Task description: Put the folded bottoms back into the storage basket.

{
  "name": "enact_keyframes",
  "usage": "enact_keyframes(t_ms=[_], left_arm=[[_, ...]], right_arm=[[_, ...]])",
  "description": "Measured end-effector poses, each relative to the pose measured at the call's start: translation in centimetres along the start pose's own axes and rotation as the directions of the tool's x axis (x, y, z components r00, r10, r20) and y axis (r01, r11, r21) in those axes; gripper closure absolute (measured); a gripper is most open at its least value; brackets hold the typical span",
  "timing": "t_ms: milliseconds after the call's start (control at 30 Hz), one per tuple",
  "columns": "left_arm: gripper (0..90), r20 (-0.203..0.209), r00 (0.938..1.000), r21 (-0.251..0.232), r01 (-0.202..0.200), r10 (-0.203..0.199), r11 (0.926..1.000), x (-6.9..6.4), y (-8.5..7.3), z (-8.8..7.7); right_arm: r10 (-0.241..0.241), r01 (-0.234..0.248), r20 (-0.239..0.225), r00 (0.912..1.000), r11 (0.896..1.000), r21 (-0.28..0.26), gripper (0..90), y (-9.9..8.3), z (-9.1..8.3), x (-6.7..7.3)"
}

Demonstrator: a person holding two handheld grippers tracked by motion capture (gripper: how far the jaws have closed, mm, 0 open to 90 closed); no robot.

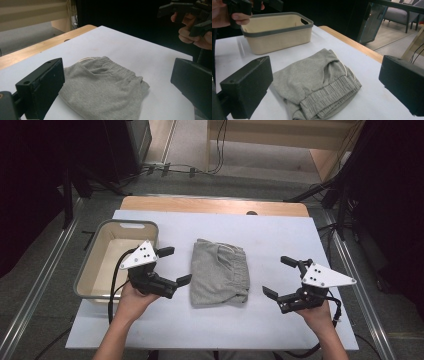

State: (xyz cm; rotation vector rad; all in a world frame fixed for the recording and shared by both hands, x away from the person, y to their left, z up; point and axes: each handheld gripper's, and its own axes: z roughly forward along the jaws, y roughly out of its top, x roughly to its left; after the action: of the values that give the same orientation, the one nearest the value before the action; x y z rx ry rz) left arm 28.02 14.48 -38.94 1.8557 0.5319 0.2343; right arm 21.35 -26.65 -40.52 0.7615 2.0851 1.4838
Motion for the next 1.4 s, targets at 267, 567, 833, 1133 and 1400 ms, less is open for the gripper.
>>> enact_keyframes(t_ms=[267,567,833,1133,1400], left_arm=[[0.0,-0.004,1.0,0.009,-0.006,0.006,0.9999,-0.2,-0.1,0.0],[0.0,-0.003,1.0,0.011,-0.006,0.006,0.9999,-0.3,-0.1,-0.1],[0.0,-0.006,1.0,0.003,-0.006,0.006,1.0,-0.3,0.0,-0.3],[0.0,-0.005,1.0,0.008,-0.007,0.007,0.9999,-0.3,0.0,-0.3],[0.0,-0.006,1.0,0.012,-0.007,0.007,0.9999,-0.2,0.0,-0.3]], right_arm=[[-0.013,0.013,0.0,0.9999,0.999,0.035,0.0,-0.3,0.8,0.2],[-0.043,0.044,-0.009,0.999,0.996,0.073,0.0,-0.5,1.9,0.7],[-0.065,0.064,0.0,0.9979,0.991,0.119,0.0,-1.0,2.7,0.9],[-0.09,0.091,-0.014,0.9958,0.981,0.171,0.0,-1.5,3.5,1.2],[-0.115,0.118,-0.026,0.993,0.971,0.207,0.0,-1.7,4.2,1.6]])
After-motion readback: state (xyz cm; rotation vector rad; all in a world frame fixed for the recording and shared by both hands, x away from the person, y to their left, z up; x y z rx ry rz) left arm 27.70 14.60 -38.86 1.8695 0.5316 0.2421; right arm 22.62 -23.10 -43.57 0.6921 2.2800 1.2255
